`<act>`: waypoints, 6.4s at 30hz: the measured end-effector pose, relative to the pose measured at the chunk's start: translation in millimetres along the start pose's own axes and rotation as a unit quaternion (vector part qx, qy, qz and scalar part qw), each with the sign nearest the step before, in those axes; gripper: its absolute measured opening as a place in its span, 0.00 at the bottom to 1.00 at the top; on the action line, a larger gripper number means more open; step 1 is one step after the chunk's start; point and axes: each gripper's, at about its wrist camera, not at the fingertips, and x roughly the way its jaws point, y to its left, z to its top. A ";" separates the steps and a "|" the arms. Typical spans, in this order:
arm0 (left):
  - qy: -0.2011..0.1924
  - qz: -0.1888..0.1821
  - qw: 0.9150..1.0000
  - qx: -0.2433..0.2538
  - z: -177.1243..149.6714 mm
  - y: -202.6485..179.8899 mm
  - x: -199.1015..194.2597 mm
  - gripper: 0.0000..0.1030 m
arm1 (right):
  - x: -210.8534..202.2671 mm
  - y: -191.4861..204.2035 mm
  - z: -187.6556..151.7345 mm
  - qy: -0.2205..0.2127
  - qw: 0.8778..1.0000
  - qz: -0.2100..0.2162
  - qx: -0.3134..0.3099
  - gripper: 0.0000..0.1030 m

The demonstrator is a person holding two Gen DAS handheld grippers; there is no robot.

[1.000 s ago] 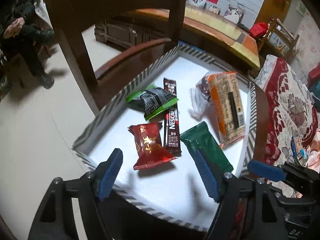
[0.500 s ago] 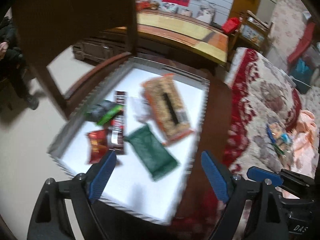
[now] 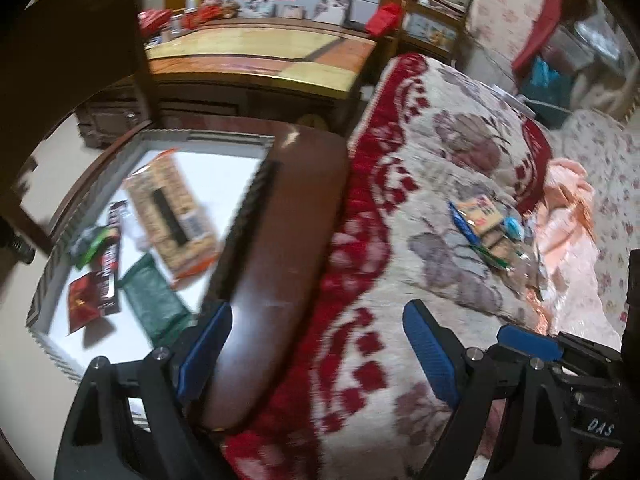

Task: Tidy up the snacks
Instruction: 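Move both grippers back over the remaining snacks on the blanket, then grasp the clear cake pack with the right gripper while left grasps the clear nut bag, then carry the cake pack and nut bag over the white tray with both grippers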

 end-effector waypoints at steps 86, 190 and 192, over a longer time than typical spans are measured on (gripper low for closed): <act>0.125 -0.119 0.952 0.254 11.2 -290.6 170.4 0.67 | -123.5 -233.0 27.1 -0.142 0.973 -0.136 0.119 0.52; -0.050 0.049 0.986 -0.153 -25.3 203.1 -28.0 0.32 | 93.2 150.2 39.5 0.046 0.978 0.025 -0.201 0.52; -0.048 0.049 0.985 -0.156 -25.3 205.4 -24.9 0.32 | 98.5 153.3 41.7 0.050 0.978 0.025 -0.203 0.52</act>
